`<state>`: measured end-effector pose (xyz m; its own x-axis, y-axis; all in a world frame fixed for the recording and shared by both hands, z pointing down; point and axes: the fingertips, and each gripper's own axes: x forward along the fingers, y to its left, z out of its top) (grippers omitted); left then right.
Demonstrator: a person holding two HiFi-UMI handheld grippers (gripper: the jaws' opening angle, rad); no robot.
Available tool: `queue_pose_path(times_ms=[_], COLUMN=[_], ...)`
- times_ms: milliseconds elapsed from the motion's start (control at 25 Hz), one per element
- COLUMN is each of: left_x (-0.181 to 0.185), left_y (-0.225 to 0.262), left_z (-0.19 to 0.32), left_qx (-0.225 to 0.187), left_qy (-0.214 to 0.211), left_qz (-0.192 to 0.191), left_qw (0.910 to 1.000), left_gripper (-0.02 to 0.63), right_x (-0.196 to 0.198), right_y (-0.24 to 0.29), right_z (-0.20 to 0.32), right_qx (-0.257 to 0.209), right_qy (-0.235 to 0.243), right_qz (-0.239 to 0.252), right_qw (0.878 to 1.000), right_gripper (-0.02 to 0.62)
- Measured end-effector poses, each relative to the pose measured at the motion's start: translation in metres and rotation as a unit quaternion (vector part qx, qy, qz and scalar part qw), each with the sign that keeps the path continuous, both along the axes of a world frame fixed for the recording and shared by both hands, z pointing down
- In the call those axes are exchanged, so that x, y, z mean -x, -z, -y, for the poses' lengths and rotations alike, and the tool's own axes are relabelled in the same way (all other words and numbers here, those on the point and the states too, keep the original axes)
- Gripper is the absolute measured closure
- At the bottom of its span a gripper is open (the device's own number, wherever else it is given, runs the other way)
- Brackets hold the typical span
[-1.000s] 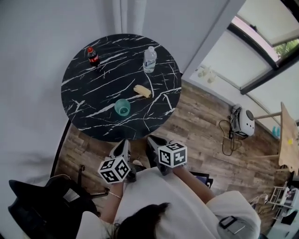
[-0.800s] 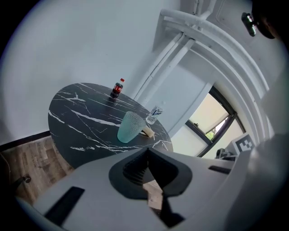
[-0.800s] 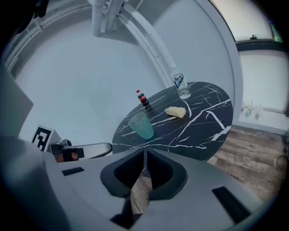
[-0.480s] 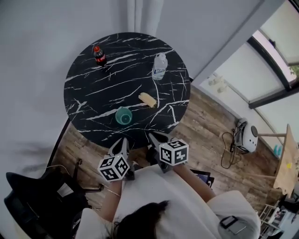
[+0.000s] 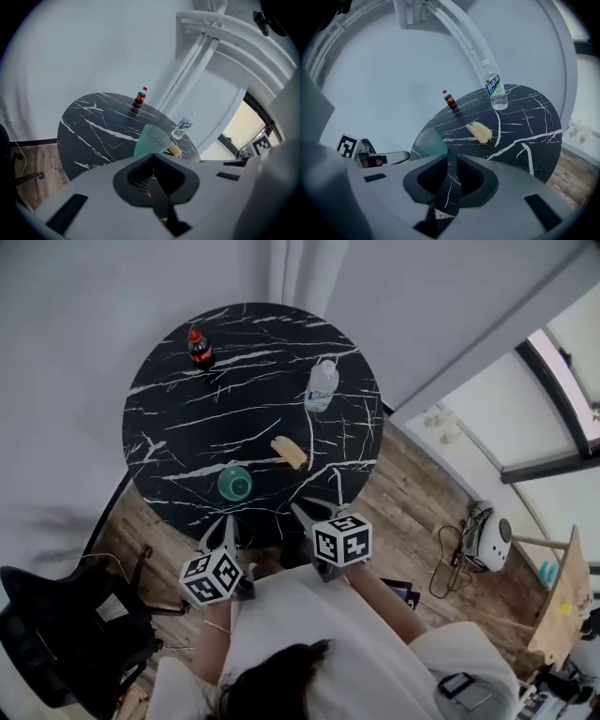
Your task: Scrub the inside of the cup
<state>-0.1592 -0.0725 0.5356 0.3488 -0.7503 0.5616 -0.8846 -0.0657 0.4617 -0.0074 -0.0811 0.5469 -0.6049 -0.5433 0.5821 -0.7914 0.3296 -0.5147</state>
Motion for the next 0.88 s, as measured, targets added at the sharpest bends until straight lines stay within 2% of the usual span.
queue_pose_path(times_ms=[200, 320, 400, 680, 880], left_x=[-0.004, -0.008, -0.010, -0.009, -0.002], left_y=[-0.003, -0.001, 0.001, 0.001, 0.004], left_z=[0.000, 0.000, 0.000, -0.004, 0.000], left_qx=[0.005, 0.001, -0.005, -0.002, -0.006], left_qy=[0.027, 0.037, 0.039, 0.071, 0.090], left_qz=[0.007, 0.025, 0.039, 0.031, 0.031], left_qw=[0.9996, 0.9990, 0.9984, 0.9970, 0.9954], left_gripper=[0.597, 0.597, 0.597, 0.597, 0.597], right_x=[-0.008, -0.012, -0.016, -0.032, -0.041], right_y=[-0.005, -0.005, -0.007, -0.022, -0.028], right_z=[0.007, 0.012, 0.016, 0.024, 0.047], right_qx=[0.009, 0.008, 0.007, 0.033, 0.018], right_qy=[0.027, 0.047, 0.053, 0.053, 0.058], right_qz=[0.009, 0.012, 0.009, 0.000, -0.035], right_qw=[1.000, 0.999, 0.999, 0.998, 0.998], right_gripper=[0.548, 0.472, 0.459, 0.414, 0.408])
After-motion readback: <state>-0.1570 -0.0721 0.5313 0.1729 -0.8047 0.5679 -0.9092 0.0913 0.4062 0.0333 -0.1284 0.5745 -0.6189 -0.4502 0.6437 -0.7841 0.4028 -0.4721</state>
